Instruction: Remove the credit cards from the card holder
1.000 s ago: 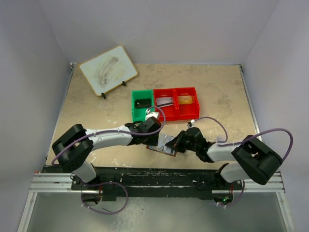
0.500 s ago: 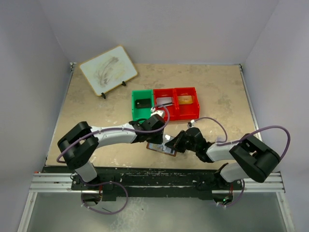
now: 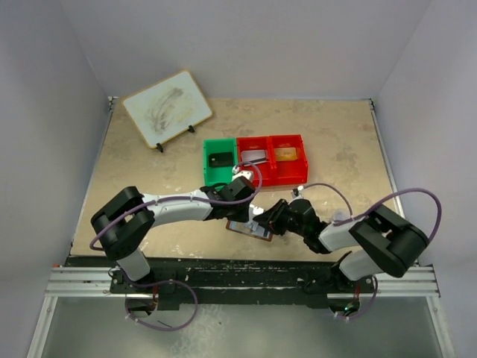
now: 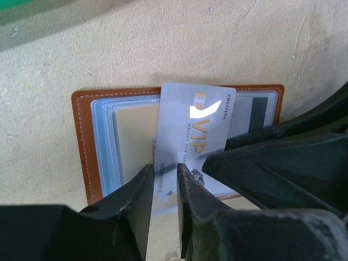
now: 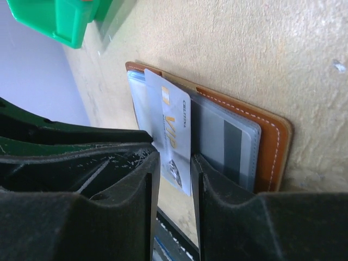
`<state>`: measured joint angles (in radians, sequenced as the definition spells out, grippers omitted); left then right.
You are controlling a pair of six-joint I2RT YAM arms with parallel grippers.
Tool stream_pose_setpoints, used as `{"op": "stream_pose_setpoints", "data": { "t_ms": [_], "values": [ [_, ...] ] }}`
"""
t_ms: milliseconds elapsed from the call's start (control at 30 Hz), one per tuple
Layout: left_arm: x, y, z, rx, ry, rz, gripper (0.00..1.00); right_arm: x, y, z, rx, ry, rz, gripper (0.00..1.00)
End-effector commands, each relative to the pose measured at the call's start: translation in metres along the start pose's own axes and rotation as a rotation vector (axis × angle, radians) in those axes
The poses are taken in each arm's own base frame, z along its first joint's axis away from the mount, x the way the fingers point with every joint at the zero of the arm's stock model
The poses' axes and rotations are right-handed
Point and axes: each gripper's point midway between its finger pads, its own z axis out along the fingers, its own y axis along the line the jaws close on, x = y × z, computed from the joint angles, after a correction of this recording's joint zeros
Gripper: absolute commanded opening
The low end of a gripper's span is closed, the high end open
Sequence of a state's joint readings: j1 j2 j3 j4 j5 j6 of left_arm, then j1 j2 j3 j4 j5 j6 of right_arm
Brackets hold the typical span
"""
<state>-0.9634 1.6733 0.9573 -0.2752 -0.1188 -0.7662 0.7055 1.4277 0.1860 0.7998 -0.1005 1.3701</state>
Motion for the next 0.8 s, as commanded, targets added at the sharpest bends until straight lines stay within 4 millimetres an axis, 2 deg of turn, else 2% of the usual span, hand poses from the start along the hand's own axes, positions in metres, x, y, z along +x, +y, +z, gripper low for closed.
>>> {"op": "stream_pose_setpoints", "data": {
  "t_ms": [0,167,300,500,767],
  "values": [
    [0.019,0.016,0.002,-0.049,0.056,0.028,0.21,-0.001,-0.022,0.006,0.045,-0.020,0.051,0.33],
    [0.019,0.019,0.001,-0.060,0.057,0.036,0.19,-0.006,-0.038,0.007,0.076,-0.073,0.103,0.31],
    [0.021,0.020,0.002,-0.058,0.063,0.043,0.18,-0.013,-0.028,0.006,0.017,-0.108,0.089,0.28],
    [0.022,0.021,0.003,-0.061,0.065,0.039,0.17,-0.012,-0.017,0.008,-0.027,-0.094,0.041,0.20],
    [0.025,0.022,0.004,-0.061,0.071,0.040,0.17,-0.010,-0.012,0.000,-0.091,-0.091,0.045,0.24]
  ]
}}
